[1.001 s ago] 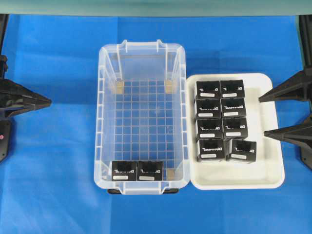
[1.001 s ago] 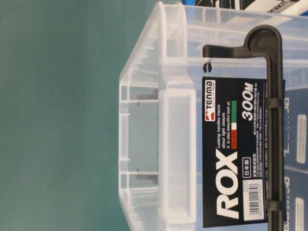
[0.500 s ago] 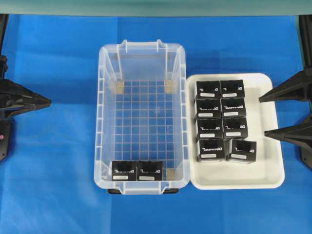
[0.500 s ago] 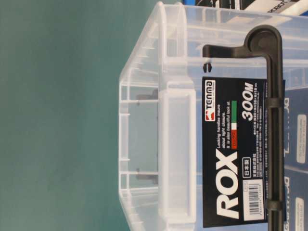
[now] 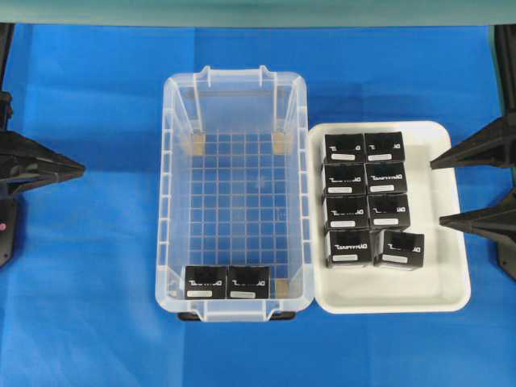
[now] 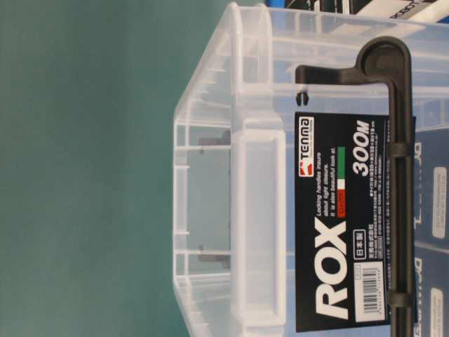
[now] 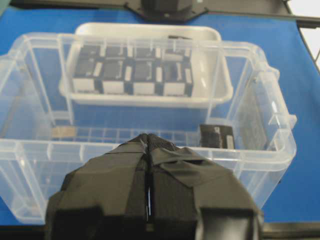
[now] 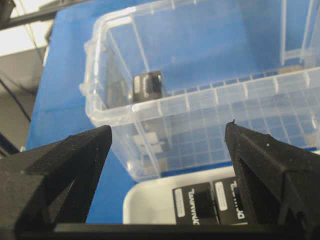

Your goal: Pick the box from inside the plastic case

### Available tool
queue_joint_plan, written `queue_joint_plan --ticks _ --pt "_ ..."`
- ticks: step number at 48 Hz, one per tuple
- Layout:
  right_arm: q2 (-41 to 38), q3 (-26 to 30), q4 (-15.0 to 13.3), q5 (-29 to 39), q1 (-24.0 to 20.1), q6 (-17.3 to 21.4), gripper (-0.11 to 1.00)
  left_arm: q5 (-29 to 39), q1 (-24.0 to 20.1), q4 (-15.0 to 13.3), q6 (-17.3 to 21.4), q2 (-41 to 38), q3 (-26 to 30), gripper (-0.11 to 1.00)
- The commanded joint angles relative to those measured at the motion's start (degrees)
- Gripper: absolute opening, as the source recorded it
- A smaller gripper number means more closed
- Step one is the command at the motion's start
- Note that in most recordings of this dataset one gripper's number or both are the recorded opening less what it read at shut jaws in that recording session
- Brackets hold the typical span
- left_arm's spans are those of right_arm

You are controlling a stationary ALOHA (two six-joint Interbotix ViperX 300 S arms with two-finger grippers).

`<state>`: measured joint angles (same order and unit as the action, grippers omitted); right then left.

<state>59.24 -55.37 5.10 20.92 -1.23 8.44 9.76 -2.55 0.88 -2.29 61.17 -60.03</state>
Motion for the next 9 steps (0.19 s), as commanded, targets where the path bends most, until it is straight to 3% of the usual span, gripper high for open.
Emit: queue_joint_plan --ticks 1,9 --pt "0.5 0.0 -0.1 -0.3 0.0 0.1 0.95 -0.3 0.1 0.1 0.0 -0.3 1.6 -0.07" --pt "1.9 -0.7 -0.1 -0.3 0.1 0.2 0.96 -0.4 0.1 0.2 0.6 -0.3 1.5 -0.07"
